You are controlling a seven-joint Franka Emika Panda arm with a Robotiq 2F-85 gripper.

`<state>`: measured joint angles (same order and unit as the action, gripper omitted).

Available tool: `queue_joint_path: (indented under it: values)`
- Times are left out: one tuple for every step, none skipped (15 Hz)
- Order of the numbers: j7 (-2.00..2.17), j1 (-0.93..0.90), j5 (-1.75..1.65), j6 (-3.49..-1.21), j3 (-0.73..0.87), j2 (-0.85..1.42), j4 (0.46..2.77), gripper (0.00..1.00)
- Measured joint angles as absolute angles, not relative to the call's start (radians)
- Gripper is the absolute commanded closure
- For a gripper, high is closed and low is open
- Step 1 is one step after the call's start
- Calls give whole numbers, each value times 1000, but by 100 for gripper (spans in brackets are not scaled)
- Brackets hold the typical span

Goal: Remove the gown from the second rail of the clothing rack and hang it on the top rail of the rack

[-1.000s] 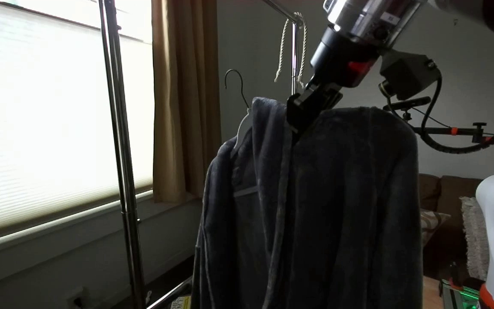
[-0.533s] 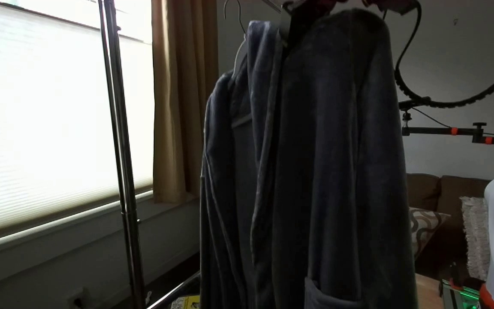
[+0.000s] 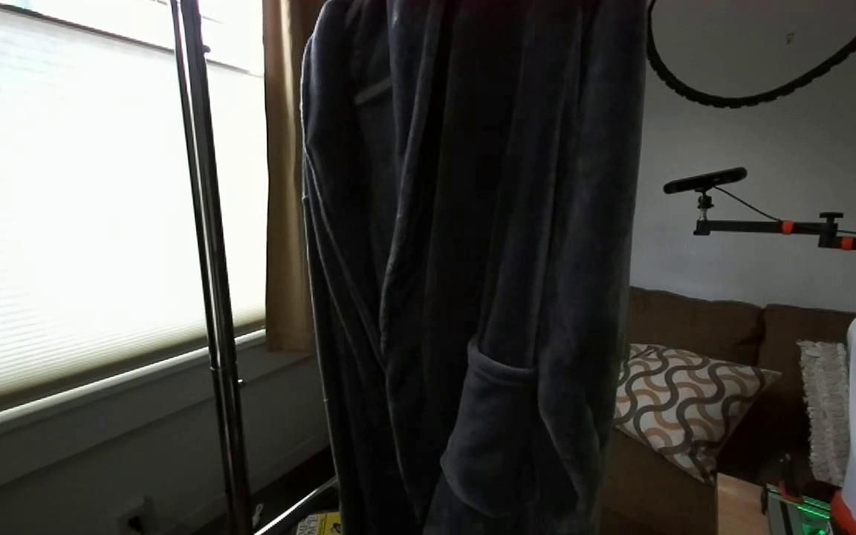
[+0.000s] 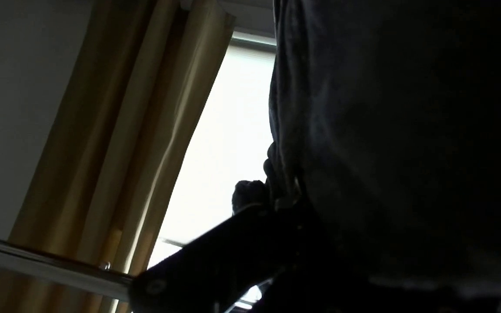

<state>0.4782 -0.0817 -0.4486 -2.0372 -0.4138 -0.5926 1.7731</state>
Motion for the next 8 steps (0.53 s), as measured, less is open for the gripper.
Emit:
queue_joint_path:
  values:
    - [481, -78, -440, -2033, -419, -588, 1775, 99]
    - [490, -77, -437, -2033, -429, -583, 1784, 99]
    - [503, -75, -436, -2033, -446, -572, 1790, 99]
    - [519, -70, -436, -2037, -468, -555, 1790, 99]
    - [536, -64, -440, -2043, -493, -535, 1786, 99]
    - [553, -57, -448, -2050, -518, -515, 1778, 99]
    - [567, -50, -461, -2055, -539, -496, 1766, 99]
    - [575, -44, -477, -2056, -556, -477, 1748, 99]
